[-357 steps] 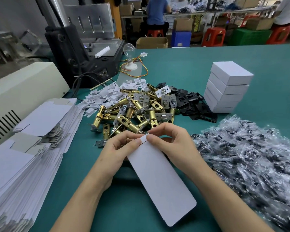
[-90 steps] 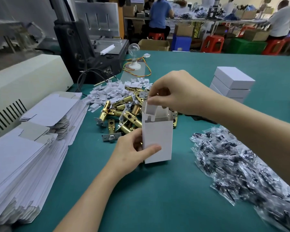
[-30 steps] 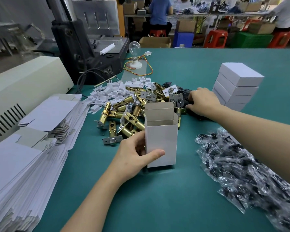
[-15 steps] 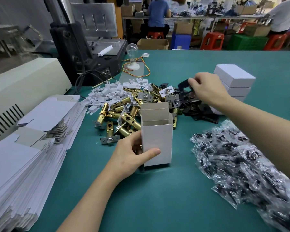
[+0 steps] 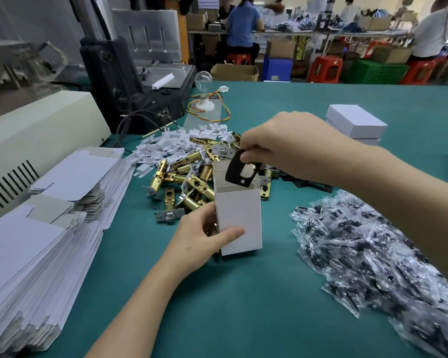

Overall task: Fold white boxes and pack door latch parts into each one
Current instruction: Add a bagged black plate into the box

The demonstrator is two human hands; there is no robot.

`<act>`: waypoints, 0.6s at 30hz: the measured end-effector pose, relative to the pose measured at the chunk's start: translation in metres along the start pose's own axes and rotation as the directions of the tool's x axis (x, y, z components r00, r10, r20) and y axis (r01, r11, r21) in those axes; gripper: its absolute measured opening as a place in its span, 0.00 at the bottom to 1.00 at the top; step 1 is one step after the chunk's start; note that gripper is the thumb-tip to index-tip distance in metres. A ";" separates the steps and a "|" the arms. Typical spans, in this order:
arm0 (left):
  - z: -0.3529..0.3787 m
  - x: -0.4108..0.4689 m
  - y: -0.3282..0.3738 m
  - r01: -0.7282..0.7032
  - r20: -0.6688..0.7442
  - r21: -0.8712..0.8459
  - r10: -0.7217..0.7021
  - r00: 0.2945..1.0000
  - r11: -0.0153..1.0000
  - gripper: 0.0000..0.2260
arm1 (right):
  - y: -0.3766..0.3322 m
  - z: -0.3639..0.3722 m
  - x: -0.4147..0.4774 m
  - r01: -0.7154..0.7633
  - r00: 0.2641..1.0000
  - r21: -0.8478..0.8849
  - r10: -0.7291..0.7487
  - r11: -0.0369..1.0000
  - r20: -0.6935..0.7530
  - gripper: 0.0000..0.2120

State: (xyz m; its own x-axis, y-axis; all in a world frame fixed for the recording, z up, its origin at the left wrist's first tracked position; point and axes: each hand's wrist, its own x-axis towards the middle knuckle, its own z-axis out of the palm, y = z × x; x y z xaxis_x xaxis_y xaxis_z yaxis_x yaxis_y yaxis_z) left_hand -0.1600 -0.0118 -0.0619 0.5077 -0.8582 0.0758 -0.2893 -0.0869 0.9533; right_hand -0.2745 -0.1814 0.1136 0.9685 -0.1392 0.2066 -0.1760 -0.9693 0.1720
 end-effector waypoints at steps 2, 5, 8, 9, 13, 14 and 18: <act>-0.001 0.000 -0.001 -0.004 0.004 0.008 0.003 1.000 1.000 0.23 | -0.005 0.003 0.002 0.032 0.995 -0.085 -0.024 0.996 0.099 0.11; 0.000 -0.001 -0.001 -0.013 0.011 0.003 0.013 1.000 1.000 0.24 | -0.014 0.007 0.006 0.104 0.976 -0.082 -0.086 0.991 0.199 0.10; 0.000 0.000 0.000 -0.021 0.013 -0.012 0.021 1.000 1.000 0.26 | -0.022 0.009 0.012 0.178 0.929 0.017 -0.174 0.984 0.327 0.11; 0.000 0.000 0.000 -0.024 0.015 -0.015 0.024 1.000 1.000 0.27 | -0.024 0.011 0.013 0.195 0.914 0.038 -0.196 0.980 0.356 0.11; 0.000 0.000 -0.001 -0.028 0.015 -0.028 0.028 0.999 0.999 0.29 | -0.029 0.018 0.014 0.218 0.911 -0.001 -0.203 0.976 0.359 0.14; -0.001 0.000 -0.001 -0.029 0.019 -0.025 0.029 0.999 0.999 0.29 | -0.027 0.020 0.012 0.192 0.925 0.037 -0.194 0.981 0.326 0.14; 0.000 0.001 -0.002 -0.041 0.026 -0.014 0.042 0.999 0.999 0.28 | -0.003 0.022 0.000 0.000 0.999 0.346 0.016 0.938 -0.044 0.11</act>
State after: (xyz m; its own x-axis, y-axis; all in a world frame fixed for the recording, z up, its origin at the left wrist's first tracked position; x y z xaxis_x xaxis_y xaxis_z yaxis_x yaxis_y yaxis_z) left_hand -0.1588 -0.0123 -0.0640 0.4739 -0.8739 0.1078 -0.2983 -0.0442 0.9534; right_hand -0.2702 -0.1827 0.0916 0.9567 -0.1459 0.2520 -0.1040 -0.9795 -0.1722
